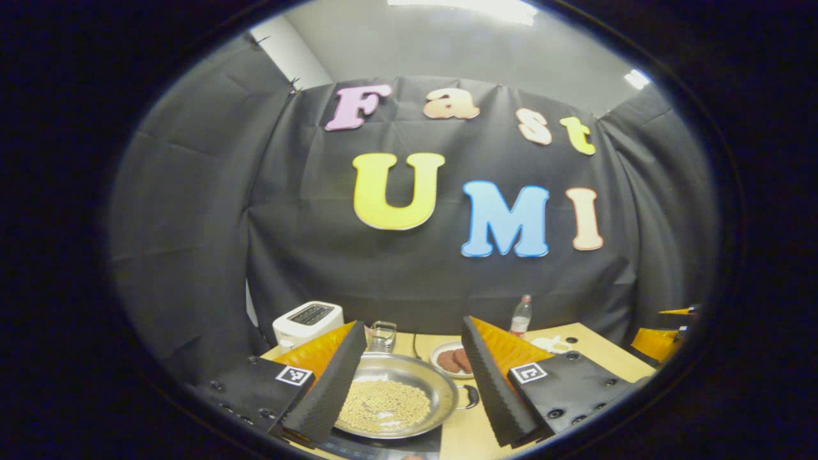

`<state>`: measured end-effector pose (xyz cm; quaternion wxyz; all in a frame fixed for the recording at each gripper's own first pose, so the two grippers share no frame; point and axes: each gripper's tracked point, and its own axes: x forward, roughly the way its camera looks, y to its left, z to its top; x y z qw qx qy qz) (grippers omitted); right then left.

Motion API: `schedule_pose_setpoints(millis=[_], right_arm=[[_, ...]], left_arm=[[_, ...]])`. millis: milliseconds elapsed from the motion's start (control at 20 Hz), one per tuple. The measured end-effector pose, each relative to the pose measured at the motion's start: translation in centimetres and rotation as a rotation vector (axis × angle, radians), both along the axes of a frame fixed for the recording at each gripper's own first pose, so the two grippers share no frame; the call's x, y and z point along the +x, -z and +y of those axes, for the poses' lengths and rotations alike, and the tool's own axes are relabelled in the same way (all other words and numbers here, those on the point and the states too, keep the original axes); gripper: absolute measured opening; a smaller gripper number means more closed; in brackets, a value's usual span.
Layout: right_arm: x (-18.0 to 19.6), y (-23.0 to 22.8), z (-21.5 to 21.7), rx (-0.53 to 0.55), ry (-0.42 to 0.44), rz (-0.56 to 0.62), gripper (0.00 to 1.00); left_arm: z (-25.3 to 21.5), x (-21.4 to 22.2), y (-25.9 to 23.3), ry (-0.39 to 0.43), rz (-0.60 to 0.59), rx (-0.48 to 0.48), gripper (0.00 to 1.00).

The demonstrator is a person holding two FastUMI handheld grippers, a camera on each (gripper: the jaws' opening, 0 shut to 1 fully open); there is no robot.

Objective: First push the handle of the pot to place it horizontally, then grasp the pot with both hands and set it on the induction cooktop.

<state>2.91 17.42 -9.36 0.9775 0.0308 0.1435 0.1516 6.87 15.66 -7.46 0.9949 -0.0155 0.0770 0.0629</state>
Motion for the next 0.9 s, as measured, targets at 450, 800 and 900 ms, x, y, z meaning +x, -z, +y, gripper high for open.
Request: schedule_pose_setpoints(millis=[450,800,900], right_arm=[[-5.8,-8.4,-8.0,-0.017,0.056,-0.203,0.99],[-8.7,-12.7,-9.3,0.027,0.162,-0.304,0.99],[-9.1,-13.4,-9.2,0.036,0.180,-0.321,0.99]], left_arm=[[-11.6,-5.9,-8.4,0.135,-0.127,0.029,1.00],[-12.5,-9.9,-11.6,0.191,-0.193,0.036,0.96],[-12.2,-10.7,-11.8,0.200,-0.199,0.035,1.00]])
